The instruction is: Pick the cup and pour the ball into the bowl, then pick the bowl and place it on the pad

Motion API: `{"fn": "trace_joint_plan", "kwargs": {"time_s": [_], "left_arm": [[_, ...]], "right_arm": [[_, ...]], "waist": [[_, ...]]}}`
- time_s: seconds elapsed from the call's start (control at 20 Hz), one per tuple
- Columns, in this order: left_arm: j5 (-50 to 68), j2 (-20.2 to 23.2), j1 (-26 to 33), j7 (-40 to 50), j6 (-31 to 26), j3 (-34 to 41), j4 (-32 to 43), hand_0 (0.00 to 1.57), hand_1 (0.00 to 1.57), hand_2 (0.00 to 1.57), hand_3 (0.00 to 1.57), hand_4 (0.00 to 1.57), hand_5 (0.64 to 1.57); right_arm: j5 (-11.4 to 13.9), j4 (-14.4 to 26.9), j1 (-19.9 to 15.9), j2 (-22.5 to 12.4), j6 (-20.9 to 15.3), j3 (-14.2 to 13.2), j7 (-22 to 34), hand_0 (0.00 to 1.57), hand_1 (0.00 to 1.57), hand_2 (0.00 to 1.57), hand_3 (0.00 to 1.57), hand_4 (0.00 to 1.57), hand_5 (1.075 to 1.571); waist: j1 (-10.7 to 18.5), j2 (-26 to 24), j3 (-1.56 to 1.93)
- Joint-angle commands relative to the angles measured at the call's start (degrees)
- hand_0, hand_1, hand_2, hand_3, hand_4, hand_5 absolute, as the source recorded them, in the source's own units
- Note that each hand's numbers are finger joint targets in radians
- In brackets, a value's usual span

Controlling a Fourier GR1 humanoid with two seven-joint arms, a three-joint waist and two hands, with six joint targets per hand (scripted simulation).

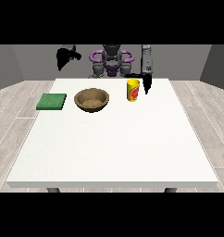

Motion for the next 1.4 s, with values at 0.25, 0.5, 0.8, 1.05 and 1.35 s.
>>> {"fn": "trace_joint_plan", "kwargs": {"time_s": [0.25, 0.5, 0.8, 1.05, 1.35], "left_arm": [[0.03, 0.26, -3.68, -4.60, -0.49, 1.24, 10.67, 0.00, 0.00, 0.00, 0.00, 0.00, 1.530], [1.09, 1.40, -7.48, -7.53, -0.03, 3.95, 16.38, 0.00, 0.00, 0.00, 0.00, 0.00, 1.530], [-6.50, 1.99, -9.35, -15.52, 9.14, 0.56, 17.78, 1.21, 1.21, 1.30, 1.11, 1.30, 0.994], [-5.08, -0.73, -8.17, -18.85, 12.33, 3.13, 24.34, 1.32, 1.32, 1.57, 1.57, 1.28, 1.222], [-6.81, -0.78, -9.02, -16.84, 11.82, 0.30, 22.86, 1.34, 1.34, 1.57, 1.57, 1.29, 1.184]], "right_arm": [[-0.61, 5.94, 1.14, -0.96, 2.29, -3.04, -4.61, 0.00, 0.00, 0.39, 0.54, 0.63, 1.568], [-2.56, 5.46, -0.12, -3.50, 5.90, -4.31, -4.13, 0.00, 0.00, 0.32, 0.54, 0.62, 1.568], [-2.83, 5.37, -3.23, -3.61, 5.12, -4.97, -4.18, 0.00, 0.00, 0.40, 0.51, 0.61, 1.570], [-3.36, 1.70, 1.13, -4.29, 7.62, -3.76, -1.83, 0.00, 0.00, 0.39, 0.68, 0.58, 1.570], [-3.61, 8.67, 0.15, -7.43, 6.95, -8.70, -4.45, 0.00, 0.00, 0.38, 0.68, 0.58, 1.570]], "waist": [[0.74, -1.84, 0.01], [-1.41, 0.54, 0.00], [-2.88, 4.52, 0.02], [-6.22, 1.26, -0.03], [-0.87, -1.45, 0.01]]}}
